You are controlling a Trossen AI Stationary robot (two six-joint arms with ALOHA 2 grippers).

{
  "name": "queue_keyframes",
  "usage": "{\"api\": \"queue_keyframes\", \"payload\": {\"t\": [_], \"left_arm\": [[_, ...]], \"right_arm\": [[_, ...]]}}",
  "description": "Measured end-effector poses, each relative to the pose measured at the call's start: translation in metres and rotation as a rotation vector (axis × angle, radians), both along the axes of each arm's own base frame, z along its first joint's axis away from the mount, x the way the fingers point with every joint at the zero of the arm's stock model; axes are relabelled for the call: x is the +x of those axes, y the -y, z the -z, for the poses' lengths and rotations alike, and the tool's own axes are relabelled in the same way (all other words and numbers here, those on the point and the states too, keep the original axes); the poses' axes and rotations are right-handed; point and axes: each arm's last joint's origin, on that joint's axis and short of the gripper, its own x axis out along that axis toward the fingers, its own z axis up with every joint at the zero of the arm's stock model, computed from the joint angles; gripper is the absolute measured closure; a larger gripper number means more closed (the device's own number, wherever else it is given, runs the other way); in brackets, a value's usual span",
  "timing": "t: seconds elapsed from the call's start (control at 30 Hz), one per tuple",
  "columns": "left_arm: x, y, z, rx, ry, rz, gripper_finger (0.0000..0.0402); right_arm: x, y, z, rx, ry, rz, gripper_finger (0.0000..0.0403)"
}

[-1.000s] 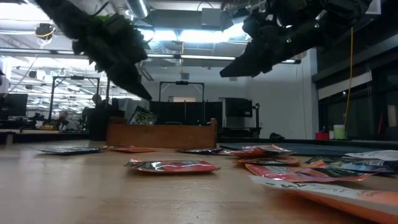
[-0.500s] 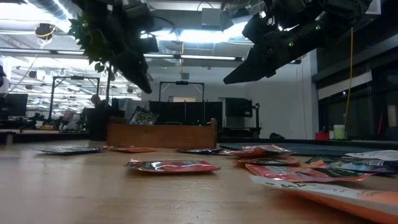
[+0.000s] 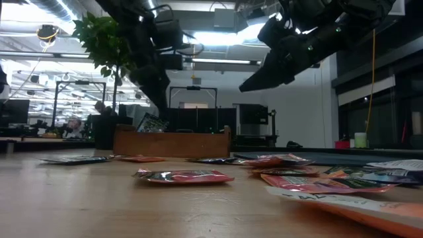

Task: Pick & Place Tea
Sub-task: Put the dark blue tea bag into the left section of the wooden organizer

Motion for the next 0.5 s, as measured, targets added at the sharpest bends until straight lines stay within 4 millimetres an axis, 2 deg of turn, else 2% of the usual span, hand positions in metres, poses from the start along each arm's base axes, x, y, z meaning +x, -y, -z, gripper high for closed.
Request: {"api": "queue_keyframes", "payload": {"t": [0.5], "left_arm": [[-0.0059, 0.001, 0.0024, 0.027, -0.087, -0.007, 0.0315]], "right_arm": [[-0.0004, 0.0, 0.0007, -0.005, -0.008, -0.003, 0.0394]]}}
